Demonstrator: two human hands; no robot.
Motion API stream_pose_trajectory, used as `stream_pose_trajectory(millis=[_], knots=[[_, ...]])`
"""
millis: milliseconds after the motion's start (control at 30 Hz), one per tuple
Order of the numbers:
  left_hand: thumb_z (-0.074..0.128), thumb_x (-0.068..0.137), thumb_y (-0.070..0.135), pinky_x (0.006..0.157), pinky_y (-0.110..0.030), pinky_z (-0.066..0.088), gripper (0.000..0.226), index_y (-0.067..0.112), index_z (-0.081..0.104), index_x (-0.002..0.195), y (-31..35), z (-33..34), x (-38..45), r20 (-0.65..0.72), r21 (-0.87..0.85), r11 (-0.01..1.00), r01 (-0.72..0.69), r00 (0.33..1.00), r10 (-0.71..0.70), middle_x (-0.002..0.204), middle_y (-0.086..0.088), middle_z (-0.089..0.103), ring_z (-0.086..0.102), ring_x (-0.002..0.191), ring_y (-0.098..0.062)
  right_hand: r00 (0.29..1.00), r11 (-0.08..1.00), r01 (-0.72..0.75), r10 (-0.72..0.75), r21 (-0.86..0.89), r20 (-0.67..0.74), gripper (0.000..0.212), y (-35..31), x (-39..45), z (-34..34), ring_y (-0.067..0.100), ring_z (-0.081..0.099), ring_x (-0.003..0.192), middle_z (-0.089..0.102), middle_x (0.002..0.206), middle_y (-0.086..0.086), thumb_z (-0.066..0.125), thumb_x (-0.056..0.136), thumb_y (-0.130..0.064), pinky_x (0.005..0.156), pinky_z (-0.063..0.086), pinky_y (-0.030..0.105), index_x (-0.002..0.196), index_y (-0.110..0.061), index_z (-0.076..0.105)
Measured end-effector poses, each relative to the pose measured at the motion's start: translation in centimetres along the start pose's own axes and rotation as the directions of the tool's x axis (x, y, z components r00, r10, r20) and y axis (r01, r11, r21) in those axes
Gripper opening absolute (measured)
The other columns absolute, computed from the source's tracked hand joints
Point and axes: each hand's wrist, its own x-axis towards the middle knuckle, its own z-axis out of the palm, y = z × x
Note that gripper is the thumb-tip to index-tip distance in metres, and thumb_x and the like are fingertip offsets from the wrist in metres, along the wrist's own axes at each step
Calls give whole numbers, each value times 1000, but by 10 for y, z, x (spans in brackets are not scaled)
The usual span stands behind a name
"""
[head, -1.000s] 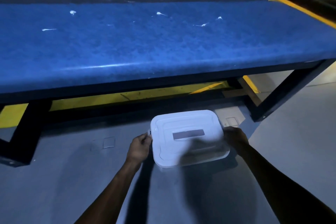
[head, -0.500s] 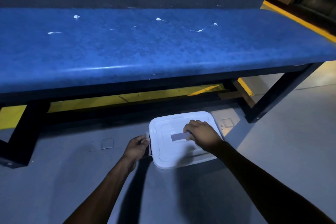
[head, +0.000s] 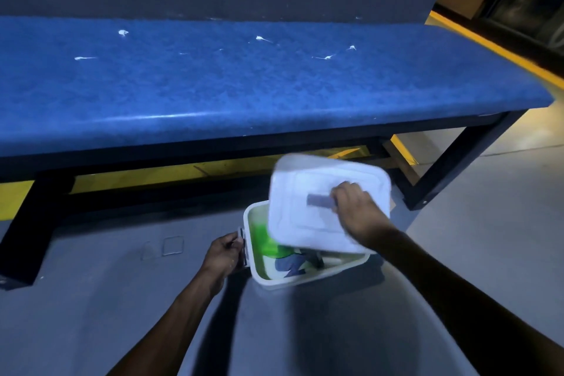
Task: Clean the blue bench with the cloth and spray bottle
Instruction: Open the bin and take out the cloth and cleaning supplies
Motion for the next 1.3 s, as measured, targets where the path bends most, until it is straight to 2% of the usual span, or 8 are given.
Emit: stream_pose_trajectory(millis=[400,567,700,800,1000,1100,1167,1300], knots=[[45,106,14,53,-25,54,30,-6,67,106,-6,2,4,-34,11,1000,-4,999,4,79,-17,57,49,52,-16,777,796,-579,604,-175,178,49,105,-98,93,38,47,71,45,84,27,10,94,-13,54,44,45,92,15,49],[43,106,14,54,-26,56,32,-11,63,108,-10,3,6,-40,2,1000,16,999,-16,79,-17,57,52,46,-11,635,761,-607,638,-229,436,22,78,-119,124,34,46,70,45,83,23,38,77,11,54,48,46,92,21,52],[45,106,17,59,-28,57,31,-7,66,106,-11,0,5,-17,2,1000,18,1000,-18,80,-17,55,50,57,-18,613,776,-607,594,-171,521,54,55,-130,148,33,49,87,42,108,15,42,89,-21,68,51,43,142,-20,31],[48,105,18,63,-30,58,29,-3,68,105,-10,-3,5,0,2,1000,12,1000,-12,84,-17,59,53,70,-22,594,761,-648,529,-29,606,74,34,-133,151,34,49,102,47,121,14,50,87,-19,76,48,42,155,-17,20],[48,105,18,58,-28,60,24,7,69,108,0,-2,-4,3,-17,999,31,1000,-31,86,-12,68,63,70,-22,424,322,-905,741,278,520,42,52,-92,109,38,59,106,59,122,22,49,97,-38,94,49,45,124,-7,51],[46,105,26,72,-36,62,24,13,65,115,7,-13,-10,13,78,995,60,998,-61,102,-11,71,69,86,-28,710,529,-662,669,531,220,17,37,-34,52,23,62,93,63,104,5,48,101,-30,83,53,42,111,-20,56],[48,104,32,91,-42,57,20,24,62,116,12,-32,-10,47,305,952,-30,999,16,116,-10,68,67,101,-30,880,642,-470,390,606,269,21,9,5,16,15,64,86,65,95,-6,56,96,-43,78,53,37,110,-28,57],[50,101,37,106,-31,44,41,24,53,140,33,-80,-12,182,727,646,-233,972,147,142,-4,58,59,121,-20,668,928,-309,54,211,742,60,-64,34,1,24,66,101,69,108,0,67,72,-67,79,47,30,115,-27,61]])
